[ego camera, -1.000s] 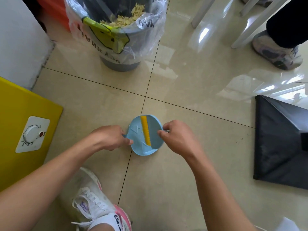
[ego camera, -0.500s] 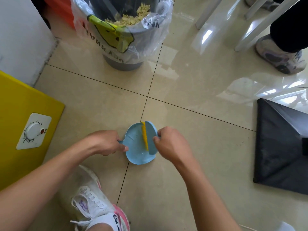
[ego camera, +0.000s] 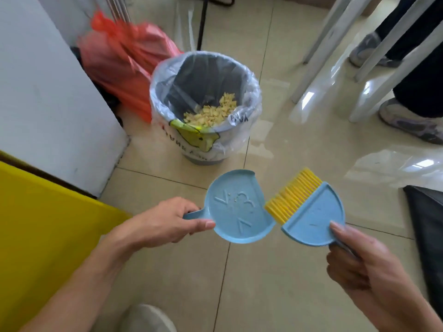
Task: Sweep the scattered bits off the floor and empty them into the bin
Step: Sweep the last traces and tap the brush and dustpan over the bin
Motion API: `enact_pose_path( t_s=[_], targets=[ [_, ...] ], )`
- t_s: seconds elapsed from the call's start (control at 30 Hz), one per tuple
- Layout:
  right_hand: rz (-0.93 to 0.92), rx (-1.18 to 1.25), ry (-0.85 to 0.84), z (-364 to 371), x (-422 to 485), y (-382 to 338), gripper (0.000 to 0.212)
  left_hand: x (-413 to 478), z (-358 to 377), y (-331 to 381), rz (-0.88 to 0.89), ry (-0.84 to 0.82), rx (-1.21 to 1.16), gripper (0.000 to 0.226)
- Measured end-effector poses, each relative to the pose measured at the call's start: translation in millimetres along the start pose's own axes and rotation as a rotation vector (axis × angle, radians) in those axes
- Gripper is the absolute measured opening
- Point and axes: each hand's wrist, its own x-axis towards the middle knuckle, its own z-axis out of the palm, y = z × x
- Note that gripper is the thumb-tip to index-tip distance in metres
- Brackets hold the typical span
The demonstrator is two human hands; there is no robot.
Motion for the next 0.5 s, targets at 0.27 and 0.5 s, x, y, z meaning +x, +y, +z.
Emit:
enact_pose_path(
  t_s=[0.27,0.5],
  targets=[
    [0.155,0.232,-0.09,29.2,22.4,-18.6,0.065,10.9,-64.8,60.4,0.25,0.446,-0.226,0.046],
    [-0.233,0.223,-0.121,92.7,62.1,-52.5,0.035,40.7,-88.3,75.2,0.136,0.787,-0.007,0.056]
  ],
)
